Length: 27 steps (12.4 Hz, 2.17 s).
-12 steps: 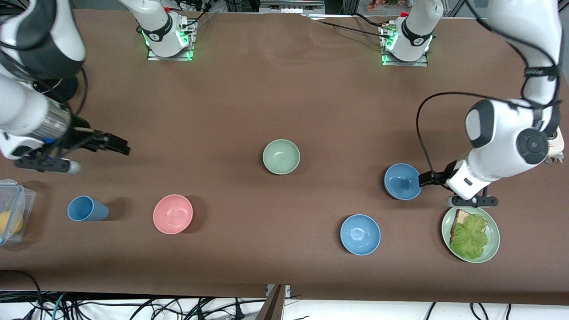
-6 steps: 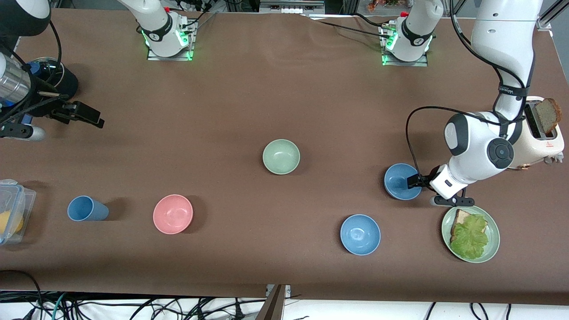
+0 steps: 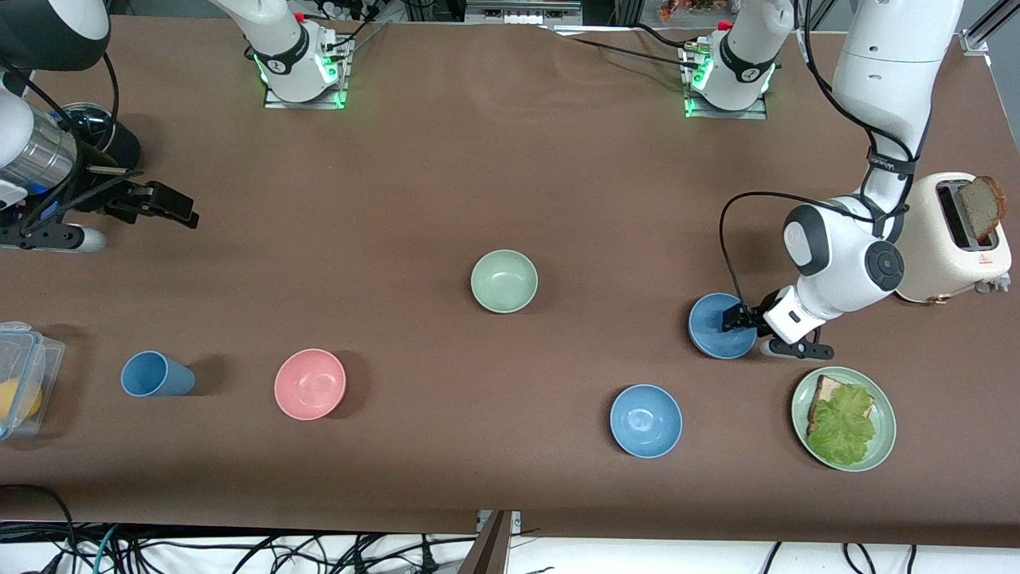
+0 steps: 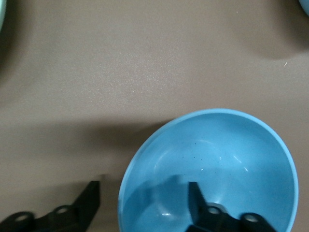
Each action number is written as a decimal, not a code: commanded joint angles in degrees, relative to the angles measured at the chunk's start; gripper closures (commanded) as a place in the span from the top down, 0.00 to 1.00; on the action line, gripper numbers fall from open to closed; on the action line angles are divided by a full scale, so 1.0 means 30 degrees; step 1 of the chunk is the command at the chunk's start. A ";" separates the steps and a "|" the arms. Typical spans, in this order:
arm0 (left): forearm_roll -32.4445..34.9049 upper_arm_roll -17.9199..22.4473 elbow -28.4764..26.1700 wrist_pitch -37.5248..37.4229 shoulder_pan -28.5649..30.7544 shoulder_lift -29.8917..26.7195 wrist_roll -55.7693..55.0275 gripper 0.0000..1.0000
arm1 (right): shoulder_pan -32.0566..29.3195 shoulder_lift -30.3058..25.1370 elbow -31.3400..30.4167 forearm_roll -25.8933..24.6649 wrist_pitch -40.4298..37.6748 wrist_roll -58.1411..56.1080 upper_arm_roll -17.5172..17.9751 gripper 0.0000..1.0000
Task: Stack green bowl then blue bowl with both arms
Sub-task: 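Grasp the blue bowl with the left gripper while the right gripper withdraws, then lift the blue bowl and carry it over the green bowl, then lower the blue bowl into the green bowl and open the left gripper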
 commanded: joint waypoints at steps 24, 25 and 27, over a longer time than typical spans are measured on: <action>-0.0481 -0.0154 0.4344 -0.0791 -1.1548 0.0657 -1.0478 0.00 | 0.0191 0.0423 0.0974 -0.0242 -0.0931 -0.0100 -0.0095 1.00; -0.0453 -0.0096 0.4373 -0.0496 -1.1785 0.0863 -1.0856 0.00 | 0.0191 0.0423 0.0974 -0.0242 -0.0931 -0.0100 -0.0095 1.00; -0.0394 -0.0095 0.4432 -0.0464 -1.1846 0.1157 -1.1182 0.00 | 0.0191 0.0423 0.0944 -0.0242 -0.0931 -0.0129 -0.0124 1.00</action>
